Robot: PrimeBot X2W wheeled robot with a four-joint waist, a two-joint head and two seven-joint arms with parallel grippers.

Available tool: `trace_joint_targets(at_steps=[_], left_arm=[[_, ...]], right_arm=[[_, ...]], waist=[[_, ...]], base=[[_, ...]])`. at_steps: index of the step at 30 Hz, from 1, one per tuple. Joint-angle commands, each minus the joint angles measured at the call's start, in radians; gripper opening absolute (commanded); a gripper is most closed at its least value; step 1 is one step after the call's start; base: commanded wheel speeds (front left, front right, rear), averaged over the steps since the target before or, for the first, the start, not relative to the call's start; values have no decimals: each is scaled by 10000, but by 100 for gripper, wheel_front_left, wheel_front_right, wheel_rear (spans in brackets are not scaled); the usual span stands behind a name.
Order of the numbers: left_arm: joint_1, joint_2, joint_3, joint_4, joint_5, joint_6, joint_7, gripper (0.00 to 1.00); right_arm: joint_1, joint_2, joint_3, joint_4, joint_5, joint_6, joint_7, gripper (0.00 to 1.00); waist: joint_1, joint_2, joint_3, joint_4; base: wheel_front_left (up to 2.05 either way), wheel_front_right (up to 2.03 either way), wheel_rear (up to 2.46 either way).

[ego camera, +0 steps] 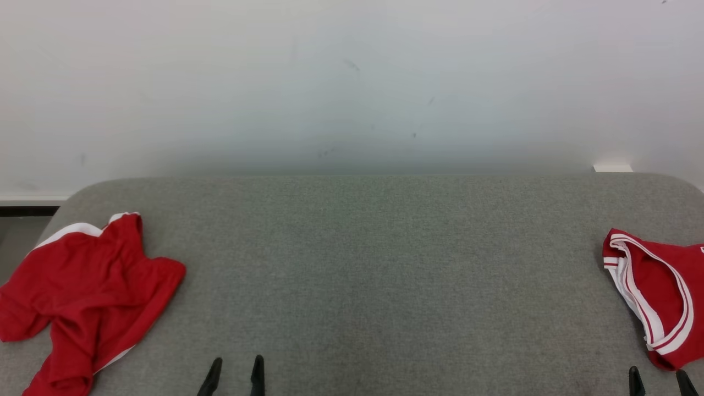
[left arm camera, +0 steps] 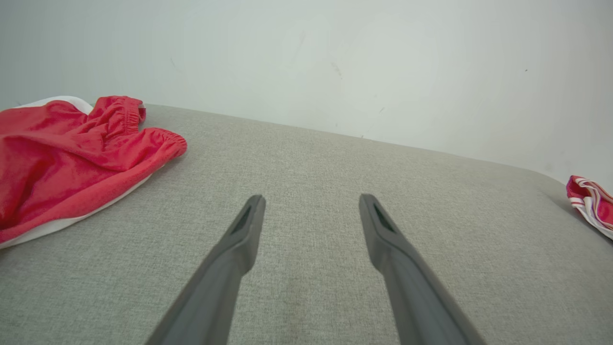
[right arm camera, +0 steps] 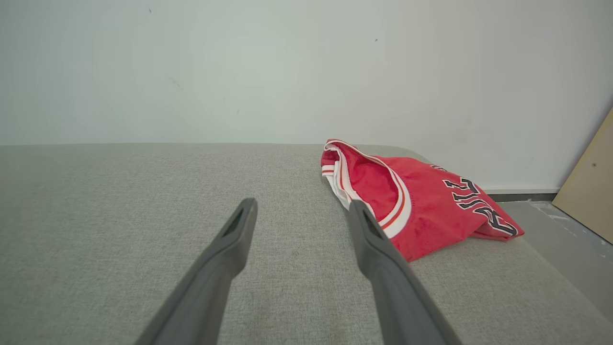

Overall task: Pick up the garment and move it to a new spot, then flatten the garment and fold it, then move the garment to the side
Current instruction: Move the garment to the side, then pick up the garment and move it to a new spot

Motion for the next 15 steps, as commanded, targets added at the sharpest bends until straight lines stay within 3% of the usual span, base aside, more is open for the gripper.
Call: trace_joint_targets(at_steps=[1,9,15], left_arm=[[-10,36,22,-15,-51,2,-1,100],[-148,37,-50,27,-38,-58,0,100],[-201,35,-156,55,4,-48,0,100]], right_arm=[[-62,9,5,30,126,-26,4,100],[-29,10,97,23,194,-24,4,100],[118,11,391,87,381,-24,4,100]], waist=[[1,0,5,-5],[1,0,-1,338],[1,0,-61,1478]], base=[[0,0,0],[0,0,0],[0,0,0]])
